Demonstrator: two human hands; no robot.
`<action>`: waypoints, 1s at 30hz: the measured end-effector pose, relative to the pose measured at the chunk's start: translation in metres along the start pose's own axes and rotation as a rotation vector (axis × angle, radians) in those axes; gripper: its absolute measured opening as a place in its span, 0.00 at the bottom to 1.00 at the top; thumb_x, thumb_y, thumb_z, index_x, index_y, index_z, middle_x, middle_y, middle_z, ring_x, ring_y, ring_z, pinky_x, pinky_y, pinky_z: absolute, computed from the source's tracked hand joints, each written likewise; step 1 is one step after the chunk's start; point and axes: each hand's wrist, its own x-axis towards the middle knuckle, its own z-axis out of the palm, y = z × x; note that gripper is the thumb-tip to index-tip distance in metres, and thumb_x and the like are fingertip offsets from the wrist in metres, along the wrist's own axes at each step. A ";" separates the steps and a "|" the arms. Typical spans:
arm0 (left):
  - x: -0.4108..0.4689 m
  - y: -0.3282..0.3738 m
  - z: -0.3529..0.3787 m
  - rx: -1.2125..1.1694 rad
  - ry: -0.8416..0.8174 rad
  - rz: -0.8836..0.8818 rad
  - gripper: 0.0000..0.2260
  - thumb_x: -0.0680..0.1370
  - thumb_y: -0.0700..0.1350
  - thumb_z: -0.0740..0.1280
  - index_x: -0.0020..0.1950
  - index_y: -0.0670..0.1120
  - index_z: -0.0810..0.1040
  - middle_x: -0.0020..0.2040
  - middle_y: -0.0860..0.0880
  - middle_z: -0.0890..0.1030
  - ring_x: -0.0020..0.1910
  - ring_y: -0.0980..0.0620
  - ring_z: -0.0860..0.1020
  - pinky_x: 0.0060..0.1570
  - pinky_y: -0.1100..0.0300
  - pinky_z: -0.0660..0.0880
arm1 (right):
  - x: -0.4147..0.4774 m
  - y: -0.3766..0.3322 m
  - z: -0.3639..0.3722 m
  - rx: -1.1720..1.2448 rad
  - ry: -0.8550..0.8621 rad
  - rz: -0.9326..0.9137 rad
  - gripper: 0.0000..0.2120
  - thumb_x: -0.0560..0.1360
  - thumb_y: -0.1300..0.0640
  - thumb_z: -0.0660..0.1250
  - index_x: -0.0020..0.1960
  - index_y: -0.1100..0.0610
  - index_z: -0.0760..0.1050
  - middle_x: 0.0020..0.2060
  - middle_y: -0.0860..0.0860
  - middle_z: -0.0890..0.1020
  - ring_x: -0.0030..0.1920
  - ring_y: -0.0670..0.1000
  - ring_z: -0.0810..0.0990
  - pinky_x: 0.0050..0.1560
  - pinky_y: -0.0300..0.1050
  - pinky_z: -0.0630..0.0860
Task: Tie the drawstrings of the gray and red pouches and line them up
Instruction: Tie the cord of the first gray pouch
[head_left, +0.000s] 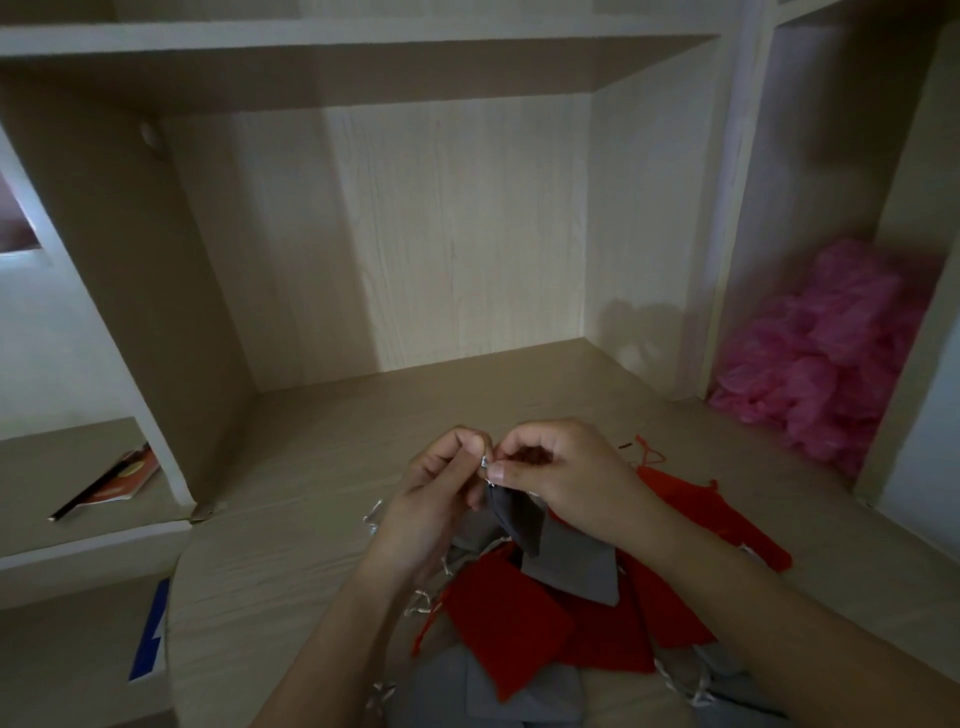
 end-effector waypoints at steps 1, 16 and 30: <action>0.001 0.000 -0.001 0.045 0.015 0.013 0.10 0.76 0.47 0.62 0.37 0.47 0.77 0.29 0.50 0.70 0.28 0.57 0.66 0.31 0.67 0.66 | 0.000 0.000 0.000 0.005 -0.004 0.004 0.03 0.71 0.57 0.72 0.39 0.53 0.81 0.33 0.49 0.81 0.34 0.41 0.75 0.39 0.40 0.71; 0.003 0.003 -0.013 0.088 -0.061 0.040 0.15 0.68 0.59 0.73 0.40 0.47 0.80 0.32 0.51 0.75 0.33 0.55 0.71 0.37 0.65 0.71 | 0.001 -0.001 -0.007 0.148 -0.061 0.040 0.05 0.72 0.56 0.72 0.42 0.57 0.82 0.38 0.56 0.83 0.39 0.46 0.79 0.45 0.42 0.74; -0.002 0.024 -0.021 0.369 -0.073 0.048 0.06 0.68 0.36 0.69 0.42 0.38 0.83 0.33 0.47 0.83 0.31 0.56 0.79 0.35 0.67 0.76 | 0.002 0.004 -0.009 -0.026 -0.181 0.018 0.05 0.74 0.55 0.70 0.44 0.56 0.81 0.34 0.47 0.80 0.34 0.41 0.74 0.38 0.37 0.69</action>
